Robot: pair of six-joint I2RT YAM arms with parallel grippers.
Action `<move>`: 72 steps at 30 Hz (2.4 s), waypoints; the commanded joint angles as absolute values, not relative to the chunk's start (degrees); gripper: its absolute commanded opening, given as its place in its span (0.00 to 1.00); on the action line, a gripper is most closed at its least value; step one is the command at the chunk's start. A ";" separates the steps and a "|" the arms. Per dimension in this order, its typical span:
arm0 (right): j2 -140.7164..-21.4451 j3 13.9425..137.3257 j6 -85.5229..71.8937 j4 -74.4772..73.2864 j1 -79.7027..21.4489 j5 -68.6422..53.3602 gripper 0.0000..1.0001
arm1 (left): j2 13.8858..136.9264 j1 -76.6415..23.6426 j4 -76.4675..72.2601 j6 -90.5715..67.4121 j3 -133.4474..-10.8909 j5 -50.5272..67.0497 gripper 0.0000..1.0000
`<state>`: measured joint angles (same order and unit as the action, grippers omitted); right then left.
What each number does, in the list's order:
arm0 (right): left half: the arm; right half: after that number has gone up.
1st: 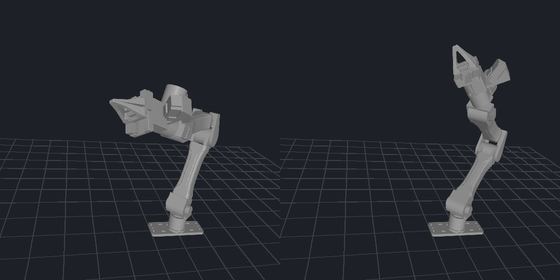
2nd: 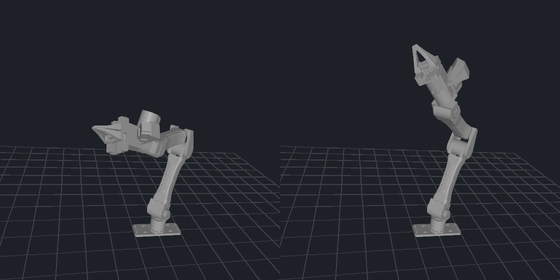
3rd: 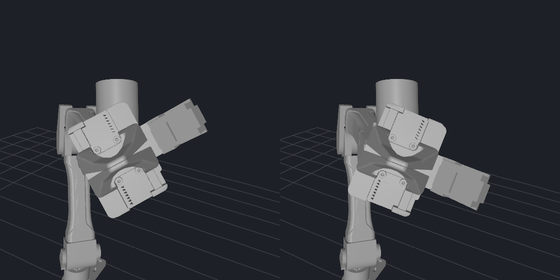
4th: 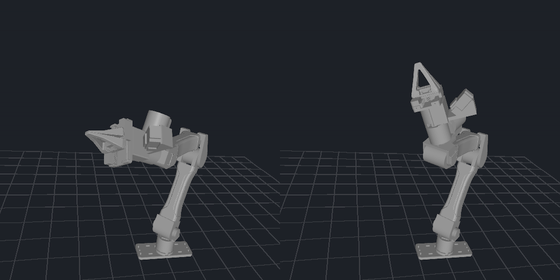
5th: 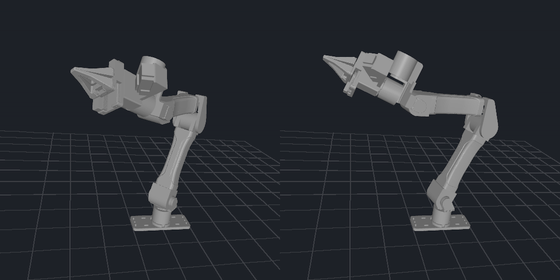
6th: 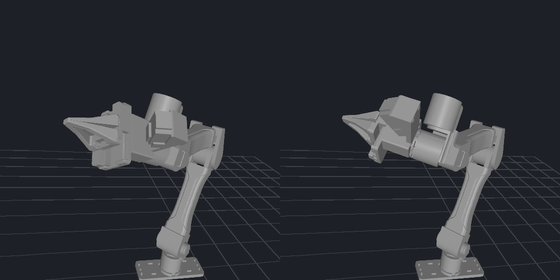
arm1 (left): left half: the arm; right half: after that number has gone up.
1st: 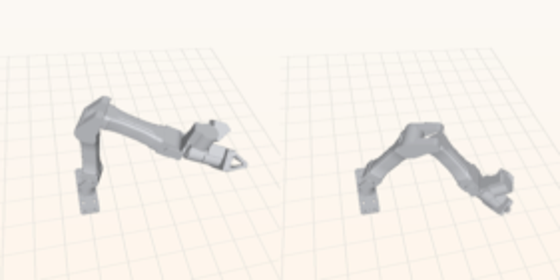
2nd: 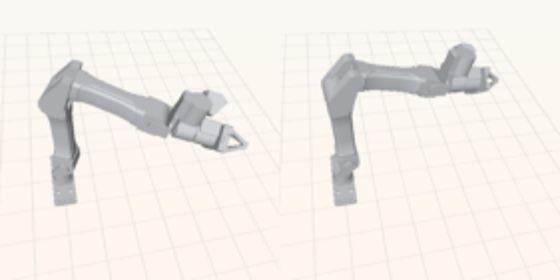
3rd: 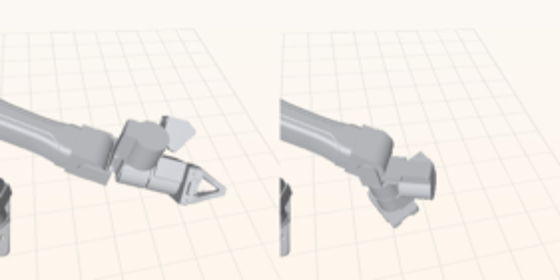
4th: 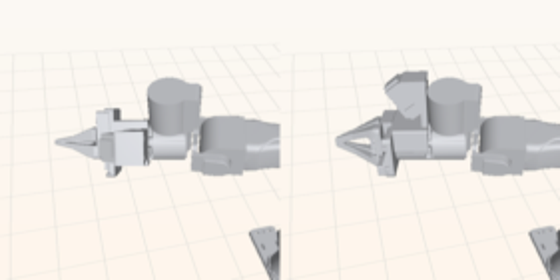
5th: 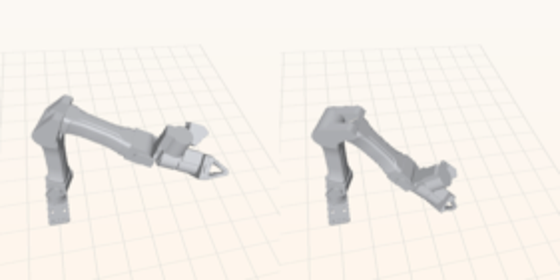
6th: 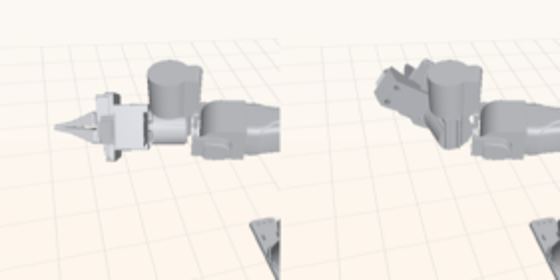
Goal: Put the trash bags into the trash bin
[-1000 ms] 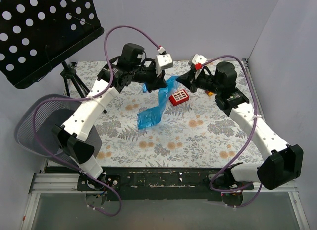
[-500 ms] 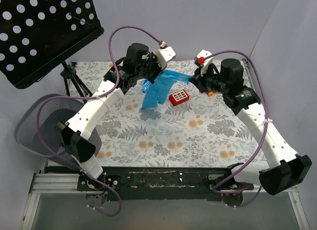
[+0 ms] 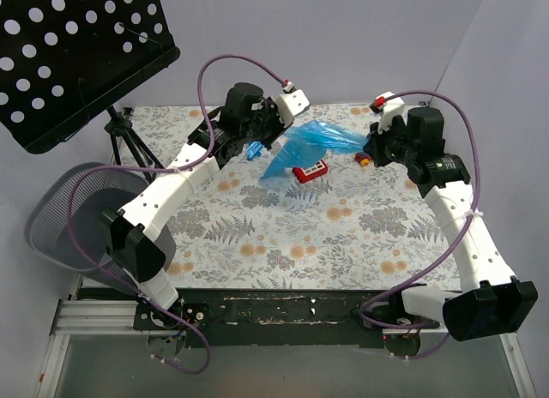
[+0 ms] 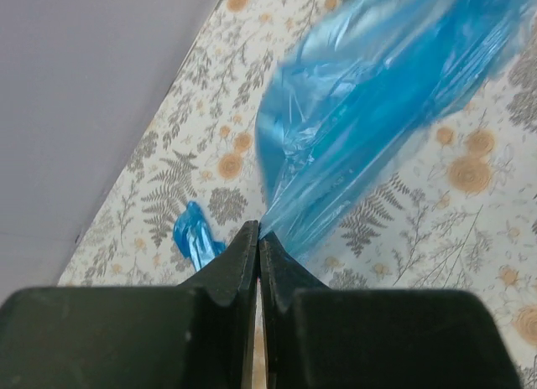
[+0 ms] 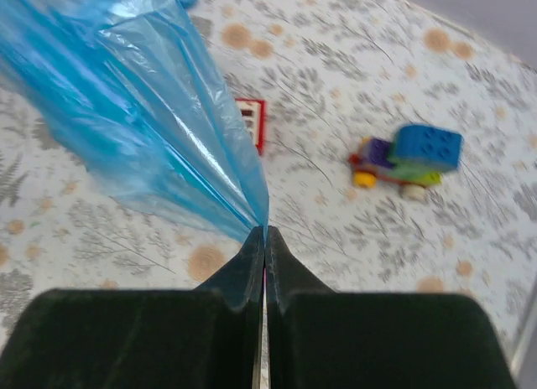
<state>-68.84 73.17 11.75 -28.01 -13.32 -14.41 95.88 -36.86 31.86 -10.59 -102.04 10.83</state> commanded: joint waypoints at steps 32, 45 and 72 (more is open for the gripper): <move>-74.96 80.05 11.60 -3.96 -20.30 -32.52 0.80 | 91.94 -35.42 36.82 -18.28 -108.37 29.88 0.00; -80.25 80.86 10.37 1.93 -23.64 -34.02 0.77 | 92.46 -35.42 39.72 -16.61 -112.06 29.62 0.00; -78.39 72.33 15.03 2.37 -23.82 -33.74 0.76 | 92.46 -35.42 40.08 -15.56 -112.32 32.87 0.00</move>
<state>-77.80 72.25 14.26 -1.50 -23.77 -32.16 95.04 -35.44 39.09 -16.36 -110.63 29.58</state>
